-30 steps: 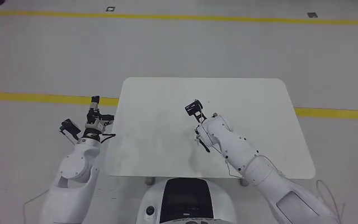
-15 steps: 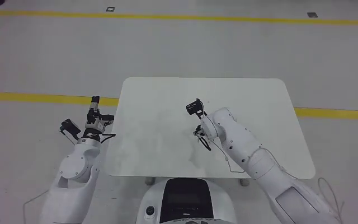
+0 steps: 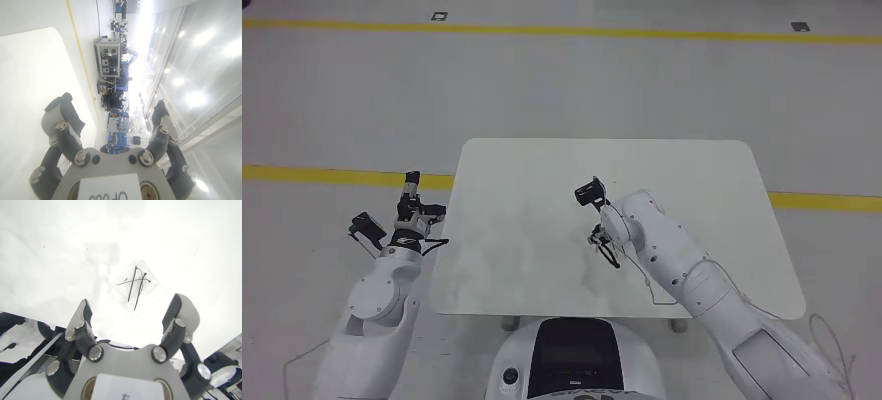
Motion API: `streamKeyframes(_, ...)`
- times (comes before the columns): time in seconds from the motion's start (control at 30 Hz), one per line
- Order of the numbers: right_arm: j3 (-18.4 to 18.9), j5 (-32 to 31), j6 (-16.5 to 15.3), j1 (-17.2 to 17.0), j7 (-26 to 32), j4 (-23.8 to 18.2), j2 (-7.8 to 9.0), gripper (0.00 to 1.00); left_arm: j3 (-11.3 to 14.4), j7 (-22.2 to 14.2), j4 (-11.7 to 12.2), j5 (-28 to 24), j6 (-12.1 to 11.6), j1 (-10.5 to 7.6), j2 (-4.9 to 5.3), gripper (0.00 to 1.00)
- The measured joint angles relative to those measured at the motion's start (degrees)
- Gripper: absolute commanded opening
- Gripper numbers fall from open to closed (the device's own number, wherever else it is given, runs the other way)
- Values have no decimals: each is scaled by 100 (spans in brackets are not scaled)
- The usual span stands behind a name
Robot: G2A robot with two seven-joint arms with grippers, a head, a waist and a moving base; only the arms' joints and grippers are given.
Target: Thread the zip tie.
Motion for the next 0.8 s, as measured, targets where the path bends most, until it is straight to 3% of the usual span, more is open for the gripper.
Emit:
streamKeyframes(0.23,127,454,367,78,-219,268,-92,100,0,0,0,0,0,0,0,100)
streamKeyframes(0.8,107,454,283,-9,-437,399,-102,100,0,0,0,0,0,0,0,100)
